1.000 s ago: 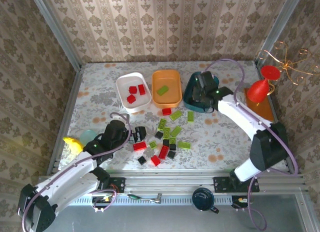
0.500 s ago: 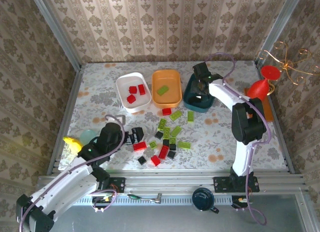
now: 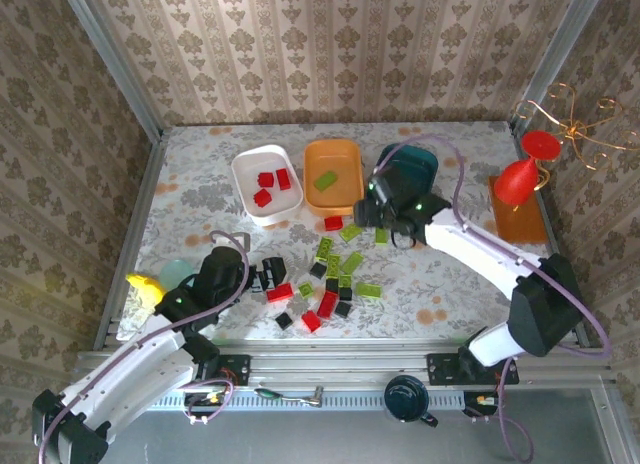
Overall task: Sort the legos into containers by color
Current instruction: Pick up the lego from the middle-left of the table.
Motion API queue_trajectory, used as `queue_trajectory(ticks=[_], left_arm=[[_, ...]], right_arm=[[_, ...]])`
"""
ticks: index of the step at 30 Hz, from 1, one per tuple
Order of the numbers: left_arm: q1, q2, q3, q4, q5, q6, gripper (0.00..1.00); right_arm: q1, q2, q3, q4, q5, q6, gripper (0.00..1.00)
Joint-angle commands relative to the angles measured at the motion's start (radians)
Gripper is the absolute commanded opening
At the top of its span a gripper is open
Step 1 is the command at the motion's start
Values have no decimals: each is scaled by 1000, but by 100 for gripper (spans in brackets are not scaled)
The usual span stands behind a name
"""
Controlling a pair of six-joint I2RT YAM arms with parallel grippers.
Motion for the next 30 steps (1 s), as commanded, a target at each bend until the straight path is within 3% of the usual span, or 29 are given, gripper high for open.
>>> queue_trajectory(ticks=[1,6,14,17,21,26,30], left_arm=[[-7,10,-4,-49,-14,-3,100],[-53,29,-14,-141,-34,-42,98],[-339,65,-66,-196,-154,-211,91],[-399,144,-75,-164,-177,-240,89],[-400,230,-54,-100,-174,-202,88],[-380,315,36,-163,-242,-94,91],[-351,360,62,-179,-187,-57,87]], right_arm=[[58,-49,-117,-11,-10,51,75],[115,-113,-250,1,4,100,75],[118,-141,-329,18,28,134,75],[118,-133,-325,20,32,134,75],[118,-130,-316,18,32,135,75],[118,-150,-317,5,40,133,75],[118,-173,-326,-10,53,133,75]])
